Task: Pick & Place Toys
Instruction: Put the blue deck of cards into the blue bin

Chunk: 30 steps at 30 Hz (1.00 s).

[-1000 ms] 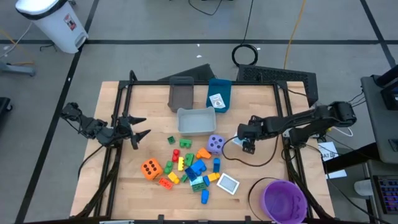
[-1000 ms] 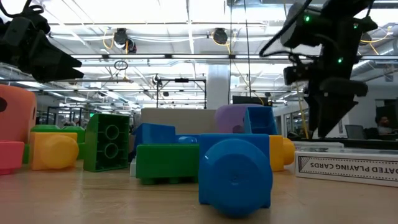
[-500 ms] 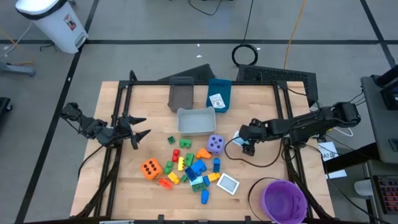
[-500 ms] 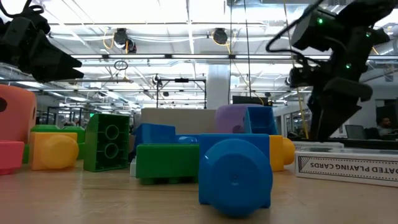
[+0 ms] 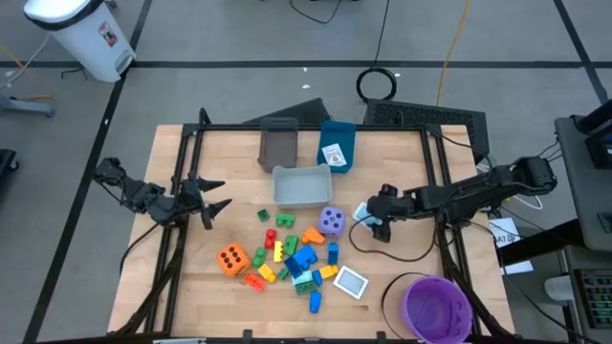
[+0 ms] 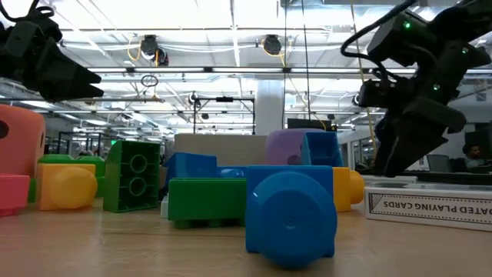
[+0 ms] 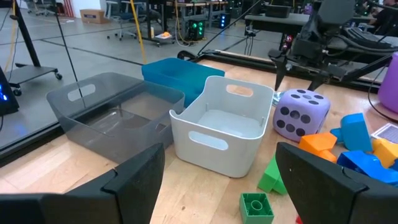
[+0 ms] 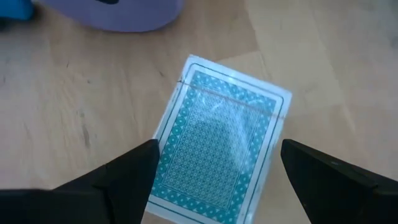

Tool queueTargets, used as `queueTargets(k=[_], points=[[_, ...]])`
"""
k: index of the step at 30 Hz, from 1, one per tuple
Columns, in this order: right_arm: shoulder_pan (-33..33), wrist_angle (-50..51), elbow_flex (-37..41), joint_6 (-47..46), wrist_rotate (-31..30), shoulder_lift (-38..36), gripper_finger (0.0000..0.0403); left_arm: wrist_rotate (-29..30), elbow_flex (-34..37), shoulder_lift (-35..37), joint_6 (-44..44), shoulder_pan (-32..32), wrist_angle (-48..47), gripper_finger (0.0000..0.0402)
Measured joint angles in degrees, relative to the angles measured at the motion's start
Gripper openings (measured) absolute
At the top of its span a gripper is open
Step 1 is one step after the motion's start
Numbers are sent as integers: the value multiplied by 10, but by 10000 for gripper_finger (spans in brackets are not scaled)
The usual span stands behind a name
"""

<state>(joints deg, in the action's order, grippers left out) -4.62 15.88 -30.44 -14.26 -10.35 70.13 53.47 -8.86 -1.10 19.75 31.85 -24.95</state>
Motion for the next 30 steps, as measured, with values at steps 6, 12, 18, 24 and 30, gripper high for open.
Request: queueTargets(k=[6, 12, 18, 24, 30], points=[[0, -71, 1, 48, 0, -2, 329, 0, 0, 0, 0, 0, 0, 310], [0, -144, 1, 46, 0, -2, 329, 0, 0, 0, 0, 0, 0, 310], [0, -203, 1, 45, 55, -2, 330, 0, 0, 0, 0, 0, 0, 310], [0, -255, 1, 34, 130, -2, 330, 0, 0, 0, 0, 0, 0, 310], [0, -357, 31, -21, 214, -2, 330, 0, 0, 0, 0, 0, 0, 310]])
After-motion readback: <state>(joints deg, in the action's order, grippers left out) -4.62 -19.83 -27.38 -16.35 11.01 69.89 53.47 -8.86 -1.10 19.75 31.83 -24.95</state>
